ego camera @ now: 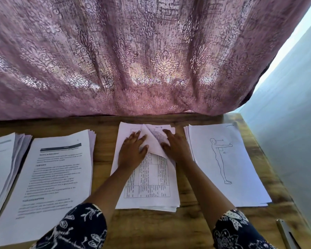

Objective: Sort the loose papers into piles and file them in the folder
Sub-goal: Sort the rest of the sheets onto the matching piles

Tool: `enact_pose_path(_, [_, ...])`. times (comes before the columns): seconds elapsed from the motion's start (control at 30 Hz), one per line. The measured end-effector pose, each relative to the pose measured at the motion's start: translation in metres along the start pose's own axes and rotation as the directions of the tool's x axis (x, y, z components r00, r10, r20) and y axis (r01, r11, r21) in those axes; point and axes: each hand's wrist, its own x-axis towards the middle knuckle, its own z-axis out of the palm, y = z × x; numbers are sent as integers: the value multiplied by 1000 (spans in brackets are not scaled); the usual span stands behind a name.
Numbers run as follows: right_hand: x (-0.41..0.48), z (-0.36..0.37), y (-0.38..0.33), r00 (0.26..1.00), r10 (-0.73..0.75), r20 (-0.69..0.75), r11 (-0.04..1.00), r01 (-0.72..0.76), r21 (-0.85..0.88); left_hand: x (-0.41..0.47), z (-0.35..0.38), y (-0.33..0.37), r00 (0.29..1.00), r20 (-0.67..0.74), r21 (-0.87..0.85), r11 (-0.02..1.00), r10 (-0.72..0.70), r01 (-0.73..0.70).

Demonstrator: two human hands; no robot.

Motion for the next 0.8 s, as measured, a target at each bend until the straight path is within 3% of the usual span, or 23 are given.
enact_pose_path(0.07, [-11, 2, -9, 982, 148, -116, 955, -112, 275, 0, -1, -1, 1000, -10, -20, 1000, 3, -3])
enact_pose_path(0.13, [-23, 5, -14, 968, 200, -154, 913, -127, 389, 0, -1, -1, 1000, -25, -50, 999, 14, -15])
enact_pose_path(0.17, [-29, 6, -16, 974, 161, -161, 930, -95, 355, -1, -2, 1, 999, -35, -62, 998, 24, -26])
enact_pose_path(0.23, [-36, 13, -18, 980, -49, -195, 991, 72, 110, -4, -4, 4, 998, -65, -121, 992, 12, -20])
enact_pose_path(0.3, [-39, 18, -19, 970, -209, -124, 974, 196, -112, -8, -8, 8, 992, -92, -268, 962, -81, 53])
enact_pose_path(0.33, [-40, 18, -21, 973, -222, -60, 965, 210, -154, -10, -10, 10, 988, -92, -332, 939, -125, 88])
enact_pose_path(0.4, [-38, 16, -20, 975, -219, 24, 963, 220, -158, -9, -12, 12, 988, -77, -368, 925, -136, 99])
enact_pose_path(0.6, [-11, 7, -9, 999, 8, -41, 992, -2, 129, -2, -2, 2, 997, -71, -150, 989, -25, 14])
enact_pose_path(0.7, [10, 8, 3, 997, 55, 48, 998, -55, -2, 0, 1, -1, 998, -62, -69, 998, 2, -6])
enact_pose_path(0.8, [16, 16, 11, 994, 36, 106, 987, -19, -160, 0, 1, 1, 998, -65, -55, 999, -4, 0])
